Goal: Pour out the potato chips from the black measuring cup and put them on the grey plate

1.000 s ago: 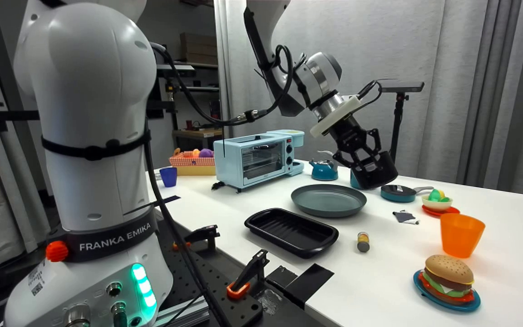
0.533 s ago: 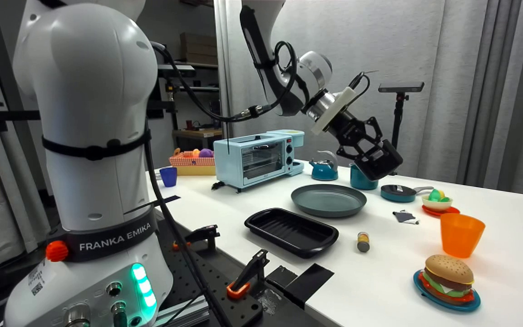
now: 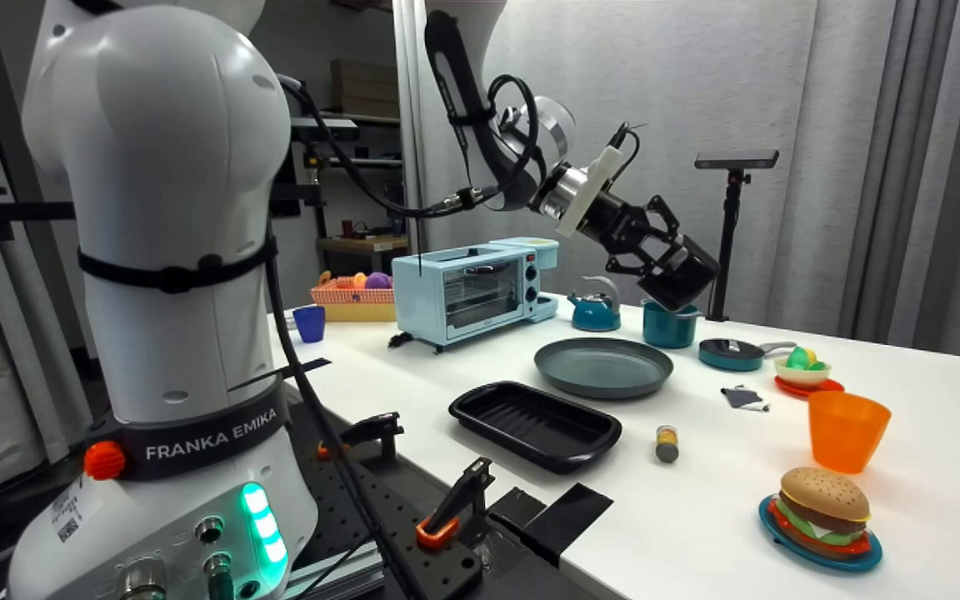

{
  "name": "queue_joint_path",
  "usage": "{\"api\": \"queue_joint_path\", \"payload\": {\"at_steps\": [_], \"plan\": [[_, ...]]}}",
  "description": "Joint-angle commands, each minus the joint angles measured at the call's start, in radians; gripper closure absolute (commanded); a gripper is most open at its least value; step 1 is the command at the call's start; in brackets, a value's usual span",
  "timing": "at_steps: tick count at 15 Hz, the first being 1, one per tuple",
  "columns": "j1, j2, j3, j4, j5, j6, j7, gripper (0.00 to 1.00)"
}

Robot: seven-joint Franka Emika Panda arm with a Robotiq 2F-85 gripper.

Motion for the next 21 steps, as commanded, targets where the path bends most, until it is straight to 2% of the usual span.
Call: {"api": "queue_joint_path", "payload": {"at_steps": [1,10,17,21], "plan": [[0.012,-0.022,0.029,-0.008,-0.082,-0.094,0.025,0.92],[0.022,-0.019,0.077,-0.012,-0.277,-0.316,0.009,0.92],[0.016,-0.018,0.095,-0.021,-0.428,-0.374,-0.054,0.92],[0.017,-0.017,0.095,-0.027,-0.513,-0.392,-0.047,0.92]]}}
